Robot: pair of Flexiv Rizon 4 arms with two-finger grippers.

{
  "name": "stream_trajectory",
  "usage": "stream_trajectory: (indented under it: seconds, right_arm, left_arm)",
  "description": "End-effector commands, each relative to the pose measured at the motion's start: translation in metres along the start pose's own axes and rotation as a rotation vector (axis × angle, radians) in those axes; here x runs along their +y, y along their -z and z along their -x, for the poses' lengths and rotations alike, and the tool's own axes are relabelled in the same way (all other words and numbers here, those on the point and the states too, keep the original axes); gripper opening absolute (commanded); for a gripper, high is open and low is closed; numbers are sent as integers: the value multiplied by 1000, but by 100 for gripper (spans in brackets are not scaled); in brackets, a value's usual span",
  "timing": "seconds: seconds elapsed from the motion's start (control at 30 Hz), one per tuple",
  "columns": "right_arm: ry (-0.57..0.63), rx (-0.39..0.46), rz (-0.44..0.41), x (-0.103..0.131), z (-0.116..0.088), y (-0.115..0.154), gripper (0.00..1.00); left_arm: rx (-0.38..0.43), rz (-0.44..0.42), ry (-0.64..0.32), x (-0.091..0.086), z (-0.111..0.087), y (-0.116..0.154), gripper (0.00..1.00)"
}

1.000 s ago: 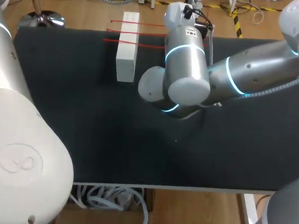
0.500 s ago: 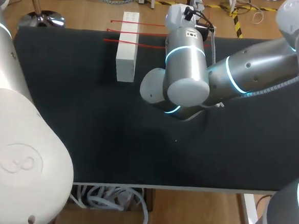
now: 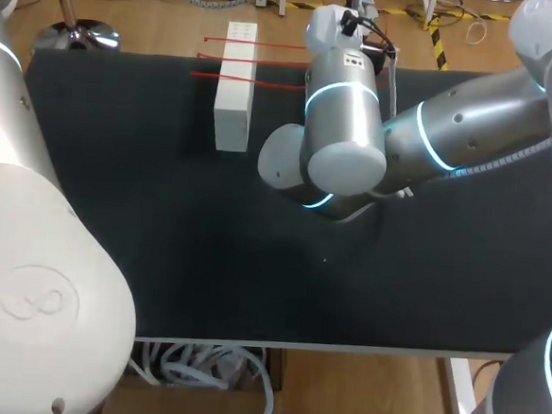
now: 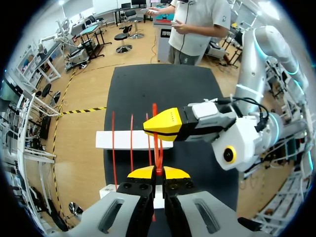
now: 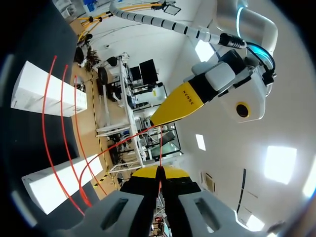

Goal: Grab the tape and strap the tape.

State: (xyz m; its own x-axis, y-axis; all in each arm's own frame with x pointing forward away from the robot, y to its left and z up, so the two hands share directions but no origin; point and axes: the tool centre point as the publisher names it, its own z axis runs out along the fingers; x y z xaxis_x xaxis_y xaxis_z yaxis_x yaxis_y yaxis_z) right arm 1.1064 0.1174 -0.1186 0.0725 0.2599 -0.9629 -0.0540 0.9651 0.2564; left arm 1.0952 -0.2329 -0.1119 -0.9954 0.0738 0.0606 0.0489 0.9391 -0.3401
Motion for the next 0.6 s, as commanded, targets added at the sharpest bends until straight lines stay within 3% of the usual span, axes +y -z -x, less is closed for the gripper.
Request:
stream_trajectory:
  seconds: [0.03,0.6]
  right_arm:
    - [-6,22,6,-3,8,4,0]
    - [-33,17,1,3,11,1,0]
  left_arm:
    - [3,4,1,-1,1,1,0]
    - [3,4,1,-1,1,1,0]
